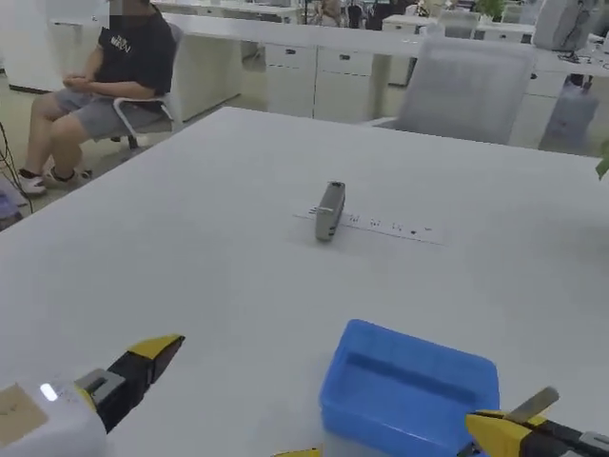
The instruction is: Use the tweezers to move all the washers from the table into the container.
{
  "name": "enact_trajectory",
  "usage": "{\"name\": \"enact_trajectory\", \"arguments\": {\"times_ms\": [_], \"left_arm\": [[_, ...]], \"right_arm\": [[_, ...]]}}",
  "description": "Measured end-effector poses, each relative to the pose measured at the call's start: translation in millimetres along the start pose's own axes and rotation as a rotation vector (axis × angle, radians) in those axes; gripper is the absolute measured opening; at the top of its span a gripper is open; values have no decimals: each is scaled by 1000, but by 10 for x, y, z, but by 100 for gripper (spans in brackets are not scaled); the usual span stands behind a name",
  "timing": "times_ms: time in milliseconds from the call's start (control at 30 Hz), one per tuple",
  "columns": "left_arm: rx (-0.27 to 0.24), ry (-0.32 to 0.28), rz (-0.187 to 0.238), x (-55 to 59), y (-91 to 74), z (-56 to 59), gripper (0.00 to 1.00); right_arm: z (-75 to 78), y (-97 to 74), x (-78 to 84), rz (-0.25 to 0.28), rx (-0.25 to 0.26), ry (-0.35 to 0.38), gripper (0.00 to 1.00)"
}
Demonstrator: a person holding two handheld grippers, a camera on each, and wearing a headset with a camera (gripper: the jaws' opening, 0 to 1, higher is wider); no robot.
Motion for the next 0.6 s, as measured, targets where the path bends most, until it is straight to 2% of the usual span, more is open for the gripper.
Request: {"name": "enact_trajectory", "arguments": {"times_ms": [67,167,300,400,600], "left_arm": [[6,2,1,-2,-3,8,85],[9,-2,23,-22,-24,5,83],[-27,-39,36,-8,-62,-77,77],[-36,-62,41,4,-79,-114,74],[-44,-70,44,15,-90,-132,70]], "right_arm": [[41,9,-58,2,30,-26,2],[161,81,-101,-23,89,-65,2],[329,230,-72,-49,132,-75,2],[432,332,-32,-78,161,-86,2],[569,482,46,-126,166,-111,3]]}}
Point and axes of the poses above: the centre of the closed fingertips' face, and the gripper's own axes: y roughly forward along the fingers, z roughly to its right, x roughly out of its underside, the point moved 7 cm from there along -y, roughly backward along the fingers, and after that the axes turned 11 degrees about -z, right-handed, at the moved point
